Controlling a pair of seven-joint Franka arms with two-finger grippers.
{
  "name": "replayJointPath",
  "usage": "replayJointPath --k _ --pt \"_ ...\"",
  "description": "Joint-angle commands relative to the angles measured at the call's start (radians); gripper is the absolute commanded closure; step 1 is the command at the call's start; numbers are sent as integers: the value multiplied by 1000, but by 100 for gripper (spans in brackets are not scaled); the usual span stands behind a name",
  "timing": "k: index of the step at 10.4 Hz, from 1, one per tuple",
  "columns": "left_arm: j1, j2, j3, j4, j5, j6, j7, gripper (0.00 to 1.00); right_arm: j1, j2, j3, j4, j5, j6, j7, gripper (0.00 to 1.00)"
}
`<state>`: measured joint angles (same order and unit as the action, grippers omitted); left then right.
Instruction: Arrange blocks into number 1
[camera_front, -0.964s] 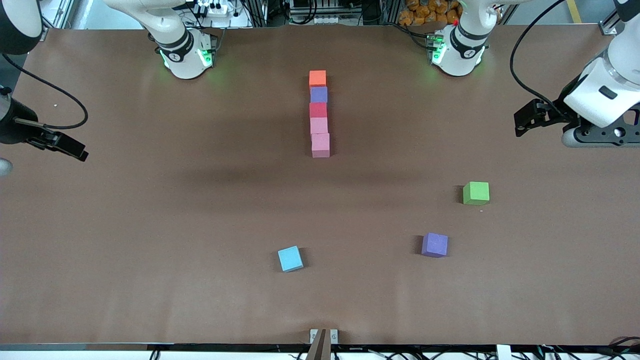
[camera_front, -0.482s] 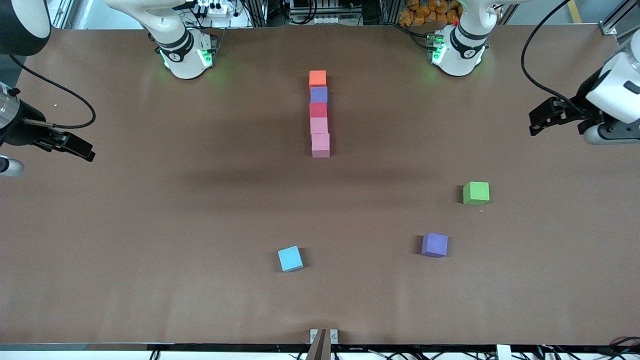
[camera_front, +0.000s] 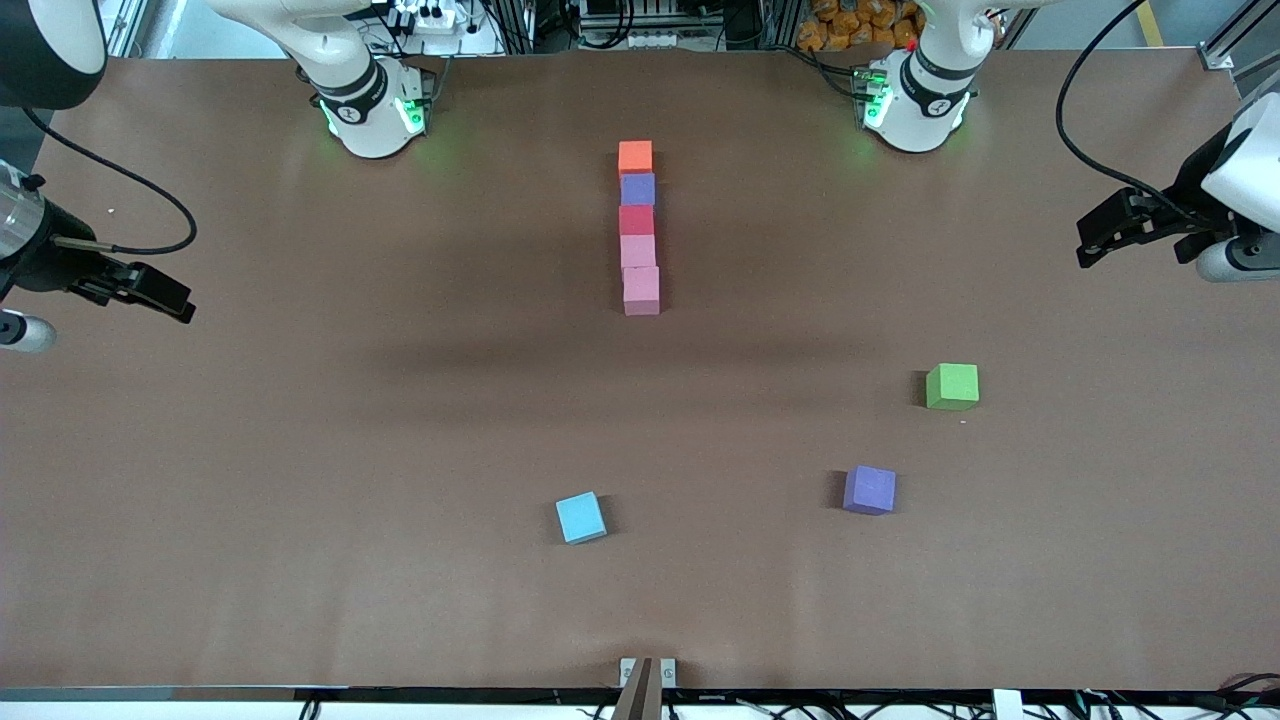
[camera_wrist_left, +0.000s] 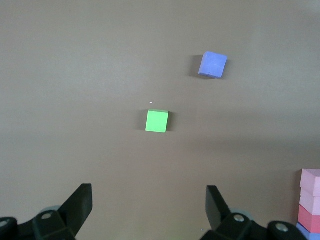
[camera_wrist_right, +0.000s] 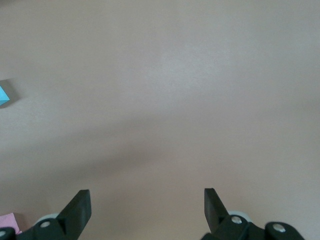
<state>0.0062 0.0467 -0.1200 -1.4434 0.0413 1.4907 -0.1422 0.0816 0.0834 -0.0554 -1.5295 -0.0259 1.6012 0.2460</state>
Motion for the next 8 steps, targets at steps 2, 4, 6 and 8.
replayJointPath --k 2,4,6,8 --pt "3 -21 0 -12 -12 -1 21 0 3 12 -1 28 12 2 -50 0" --pt "3 -27 0 -12 -14 -1 21 0 1 12 -1 26 24 5 -51 0" --pt "3 -27 0 -12 -14 -1 21 0 3 10 -1 26 26 5 -51 0" --pt "3 -28 0 -12 -18 -1 19 0 3 10 -1 26 24 5 -51 0"
